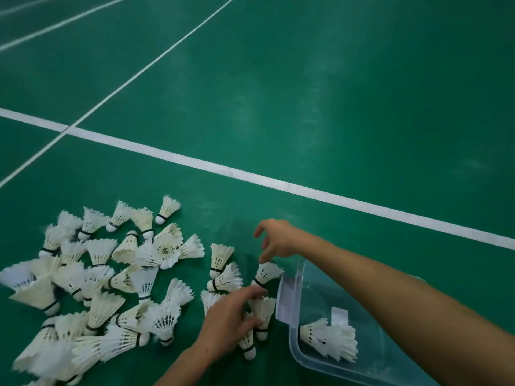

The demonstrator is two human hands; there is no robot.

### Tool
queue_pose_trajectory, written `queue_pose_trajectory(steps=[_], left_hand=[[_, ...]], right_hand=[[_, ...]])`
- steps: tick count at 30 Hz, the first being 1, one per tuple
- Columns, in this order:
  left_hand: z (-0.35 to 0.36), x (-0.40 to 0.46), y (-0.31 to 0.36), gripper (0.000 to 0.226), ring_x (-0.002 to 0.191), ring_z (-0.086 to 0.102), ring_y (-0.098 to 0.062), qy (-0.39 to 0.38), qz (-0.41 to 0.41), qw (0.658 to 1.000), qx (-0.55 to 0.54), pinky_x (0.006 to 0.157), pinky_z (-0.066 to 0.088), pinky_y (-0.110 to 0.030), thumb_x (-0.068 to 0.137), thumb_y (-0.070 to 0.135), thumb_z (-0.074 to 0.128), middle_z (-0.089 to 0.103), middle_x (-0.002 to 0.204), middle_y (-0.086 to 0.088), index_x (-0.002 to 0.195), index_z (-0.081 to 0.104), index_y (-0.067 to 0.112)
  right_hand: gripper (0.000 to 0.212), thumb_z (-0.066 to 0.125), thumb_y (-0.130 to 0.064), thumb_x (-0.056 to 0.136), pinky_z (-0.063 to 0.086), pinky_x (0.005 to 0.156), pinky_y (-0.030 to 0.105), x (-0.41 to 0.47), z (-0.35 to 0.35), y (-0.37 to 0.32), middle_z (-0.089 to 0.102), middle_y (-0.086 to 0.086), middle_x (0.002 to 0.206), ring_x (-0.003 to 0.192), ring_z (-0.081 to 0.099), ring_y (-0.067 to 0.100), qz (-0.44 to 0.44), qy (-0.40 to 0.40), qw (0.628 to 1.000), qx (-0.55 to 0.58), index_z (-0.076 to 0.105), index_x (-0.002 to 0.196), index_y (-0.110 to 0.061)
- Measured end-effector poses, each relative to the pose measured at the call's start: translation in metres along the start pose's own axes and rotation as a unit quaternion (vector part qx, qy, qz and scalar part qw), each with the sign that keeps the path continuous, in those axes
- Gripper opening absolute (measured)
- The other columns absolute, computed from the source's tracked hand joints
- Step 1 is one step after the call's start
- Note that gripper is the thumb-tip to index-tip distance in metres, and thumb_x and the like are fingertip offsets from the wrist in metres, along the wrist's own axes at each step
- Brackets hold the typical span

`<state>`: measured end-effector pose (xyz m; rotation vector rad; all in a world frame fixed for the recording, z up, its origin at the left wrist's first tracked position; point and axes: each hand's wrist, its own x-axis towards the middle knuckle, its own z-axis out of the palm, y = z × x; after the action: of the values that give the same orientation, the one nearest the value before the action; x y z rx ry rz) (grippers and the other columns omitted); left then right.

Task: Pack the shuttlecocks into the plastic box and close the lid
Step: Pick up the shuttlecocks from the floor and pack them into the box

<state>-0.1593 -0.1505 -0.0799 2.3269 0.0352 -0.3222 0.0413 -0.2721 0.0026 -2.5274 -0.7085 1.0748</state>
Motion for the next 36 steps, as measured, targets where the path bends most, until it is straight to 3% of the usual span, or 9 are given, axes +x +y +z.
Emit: queue_pose_trajectory(steps=[4, 7, 9, 11, 15, 20, 26, 33, 36], left_hand=[[0.004, 0.002, -0.006, 0.057, 0.084, 0.063, 0.004, 0.005, 0.006, 0.999, -0.044, 0.083, 0.057, -0.025, 0.083, 0.036, 0.084, 0.065, 0.109, 0.029, 0.130, 0.056, 0.049], [0.001, -0.001, -0.008, 0.055, 0.080, 0.066, -0.004, 0.027, -0.003, 0.995, -0.094, 0.074, 0.056, -0.021, 0.082, 0.027, 0.086, 0.069, 0.098, 0.021, 0.126, 0.060, 0.047], [-0.008, -0.004, -0.006, 0.055, 0.077, 0.067, -0.009, 0.043, -0.018, 0.990, -0.136, 0.072, 0.056, -0.022, 0.081, 0.020, 0.088, 0.071, 0.093, 0.016, 0.123, 0.062, 0.045], [-0.020, -0.007, 0.000, 0.055, 0.077, 0.070, -0.014, 0.056, -0.031, 0.984, -0.164, 0.075, 0.061, -0.030, 0.081, 0.017, 0.089, 0.072, 0.092, 0.013, 0.121, 0.064, 0.045], [-0.052, -0.009, 0.018, 0.053, 0.073, 0.073, -0.017, 0.105, -0.017, 0.979, -0.177, 0.072, 0.064, -0.040, 0.080, 0.013, 0.090, 0.075, 0.088, 0.004, 0.120, 0.067, 0.039], [-0.092, 0.004, 0.055, 0.050, 0.071, 0.074, -0.016, 0.154, 0.023, 0.974, -0.164, 0.070, 0.064, -0.035, 0.077, 0.017, 0.090, 0.075, 0.087, 0.008, 0.118, 0.067, 0.033], [-0.109, 0.018, 0.118, 0.055, 0.073, 0.074, -0.019, 0.152, 0.137, 0.970, -0.134, 0.071, 0.065, -0.038, 0.074, 0.029, 0.087, 0.075, 0.085, 0.005, 0.125, 0.065, 0.022], [-0.076, 0.020, 0.184, 0.059, 0.065, 0.071, -0.019, 0.083, 0.213, 0.966, -0.118, 0.067, 0.063, -0.037, 0.068, 0.034, 0.089, 0.074, 0.080, 0.001, 0.122, 0.067, 0.022], [-0.052, 0.023, 0.187, 0.058, 0.063, 0.069, -0.015, 0.039, 0.213, 0.972, -0.097, 0.065, 0.062, -0.031, 0.067, 0.040, 0.087, 0.074, 0.080, 0.004, 0.120, 0.068, 0.026]], right_hand=[[0.087, 0.092, -0.015, 0.079, 0.065, 0.070, 0.034, 0.017, 0.013, 0.003, 0.065, 0.015, 0.134, 0.096, 0.074, 0.030, 0.049, -0.043, 0.998, -0.006, 0.045, 0.152, -0.010], [0.087, 0.093, -0.013, 0.076, 0.059, 0.058, 0.028, 0.022, 0.019, 0.003, 0.057, 0.015, 0.143, 0.101, 0.072, 0.033, 0.037, -0.042, 0.998, 0.002, 0.047, 0.151, -0.010], [0.083, 0.092, -0.015, 0.077, 0.053, 0.068, 0.028, 0.021, 0.018, 0.002, 0.059, 0.010, 0.140, 0.109, 0.067, 0.030, 0.007, -0.019, 1.000, 0.004, 0.051, 0.149, -0.011], [0.076, 0.091, -0.017, 0.079, 0.048, 0.076, 0.029, 0.014, 0.014, 0.003, 0.065, 0.005, 0.121, 0.105, 0.065, 0.025, -0.024, 0.007, 0.999, 0.021, 0.053, 0.145, -0.013], [0.063, 0.088, -0.013, 0.081, 0.047, 0.062, 0.021, -0.007, 0.000, 0.007, 0.062, -0.006, 0.089, 0.075, 0.061, 0.010, -0.079, 0.071, 0.990, 0.097, 0.057, 0.137, -0.017], [0.058, 0.088, -0.014, 0.080, 0.059, 0.075, 0.036, -0.054, -0.020, 0.017, 0.064, -0.004, 0.088, 0.076, 0.063, 0.012, -0.121, 0.188, 0.963, 0.148, 0.062, 0.130, -0.023], [0.056, 0.084, -0.007, 0.079, 0.050, 0.060, 0.023, -0.128, -0.046, 0.037, 0.061, -0.002, 0.087, 0.061, 0.058, 0.007, -0.109, 0.300, 0.922, 0.218, 0.064, 0.128, -0.023], [0.055, 0.083, -0.001, 0.079, 0.053, 0.061, 0.035, -0.231, -0.039, 0.099, 0.058, 0.000, 0.085, 0.062, 0.059, 0.013, -0.047, 0.365, 0.893, 0.261, 0.064, 0.127, -0.020], [0.057, 0.083, -0.002, 0.078, 0.061, 0.073, 0.048, -0.256, -0.010, 0.133, 0.059, -0.002, 0.085, 0.064, 0.062, 0.014, 0.009, 0.355, 0.900, 0.253, 0.063, 0.126, -0.024]])
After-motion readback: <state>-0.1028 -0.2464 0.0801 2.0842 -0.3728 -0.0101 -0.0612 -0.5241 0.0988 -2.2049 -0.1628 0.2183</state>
